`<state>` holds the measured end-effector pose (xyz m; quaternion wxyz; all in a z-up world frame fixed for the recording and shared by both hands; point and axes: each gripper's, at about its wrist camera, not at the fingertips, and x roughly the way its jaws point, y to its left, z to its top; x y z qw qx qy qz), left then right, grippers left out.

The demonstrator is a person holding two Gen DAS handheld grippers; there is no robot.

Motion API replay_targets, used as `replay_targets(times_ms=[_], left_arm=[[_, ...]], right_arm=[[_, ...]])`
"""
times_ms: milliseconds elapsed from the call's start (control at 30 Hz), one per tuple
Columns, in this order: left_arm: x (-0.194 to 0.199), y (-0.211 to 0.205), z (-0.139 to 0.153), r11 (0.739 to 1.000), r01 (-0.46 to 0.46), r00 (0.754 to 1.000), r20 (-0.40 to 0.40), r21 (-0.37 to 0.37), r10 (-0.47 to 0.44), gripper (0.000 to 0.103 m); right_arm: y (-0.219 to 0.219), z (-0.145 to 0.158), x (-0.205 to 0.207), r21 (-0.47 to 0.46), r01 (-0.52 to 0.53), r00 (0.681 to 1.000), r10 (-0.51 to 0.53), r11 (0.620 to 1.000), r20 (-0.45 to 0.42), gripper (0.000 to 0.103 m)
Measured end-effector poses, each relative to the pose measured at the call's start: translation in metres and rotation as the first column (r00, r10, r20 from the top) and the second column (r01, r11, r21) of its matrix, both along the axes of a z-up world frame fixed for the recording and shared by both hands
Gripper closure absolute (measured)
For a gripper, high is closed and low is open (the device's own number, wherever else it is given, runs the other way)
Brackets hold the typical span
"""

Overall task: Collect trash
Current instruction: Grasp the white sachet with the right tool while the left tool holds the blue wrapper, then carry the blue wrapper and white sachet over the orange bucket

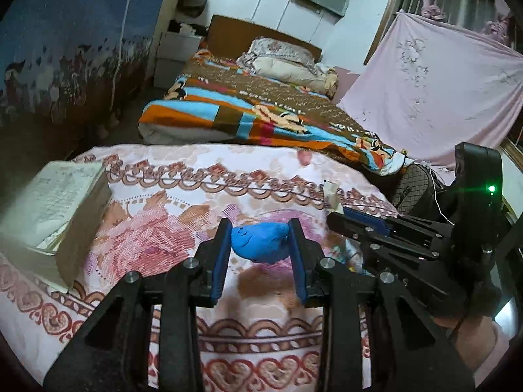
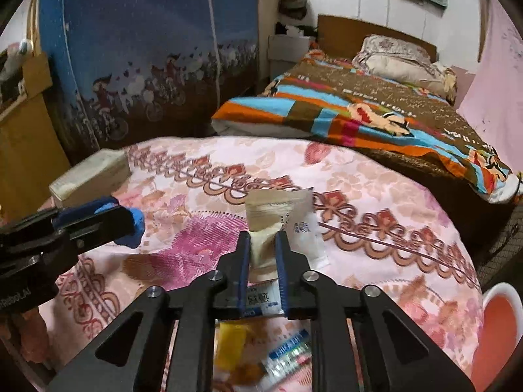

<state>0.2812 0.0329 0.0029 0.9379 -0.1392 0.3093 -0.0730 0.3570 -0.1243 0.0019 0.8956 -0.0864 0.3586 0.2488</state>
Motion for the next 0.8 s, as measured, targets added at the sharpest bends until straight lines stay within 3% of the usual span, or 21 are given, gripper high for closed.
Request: replay_targets(times_ms=[200, 300, 433, 567, 667, 800], left_arm=[[-0.018, -0.014, 0.020, 1.000, 0.001, 0.995, 0.103, -0.007, 0.000, 0.085], [-0.027, -0.028, 0.030, 1.000, 0.003, 0.985, 0.174, 0.014, -0.006, 0.085], [-0.036, -0.052, 0.043, 0.999, 0.018, 0.965, 0.259, 0.051, -0.030, 0.085], [-0.044, -0.086, 0.061, 0.994, 0.052, 0.930, 0.358, 0.093, -0.082, 0.085], [-0.048, -0.112, 0.073, 0.988, 0.095, 0.899, 0.417, 0.119, -0.136, 0.085], [-0.049, -0.150, 0.088, 0.972, 0.161, 0.853, 0.471, 0.169, -0.224, 0.085]], right_arm=[[-0.037, 0.021, -0.024, 0.161, 0.016, 0.995, -0.032, 0.987, 0.093, 0.093], [-0.058, 0.035, -0.047, 0.242, -0.007, 0.979, -0.043, 0.970, 0.201, 0.093], [-0.086, 0.053, -0.081, 0.336, -0.022, 0.926, -0.108, 0.942, 0.363, 0.093], [-0.107, 0.075, -0.106, 0.352, -0.008, 0.860, -0.173, 0.936, 0.480, 0.093], [-0.129, 0.089, -0.122, 0.361, 0.027, 0.800, -0.237, 0.932, 0.551, 0.093], [-0.156, 0.094, -0.132, 0.370, 0.076, 0.750, -0.297, 0.926, 0.590, 0.093]])
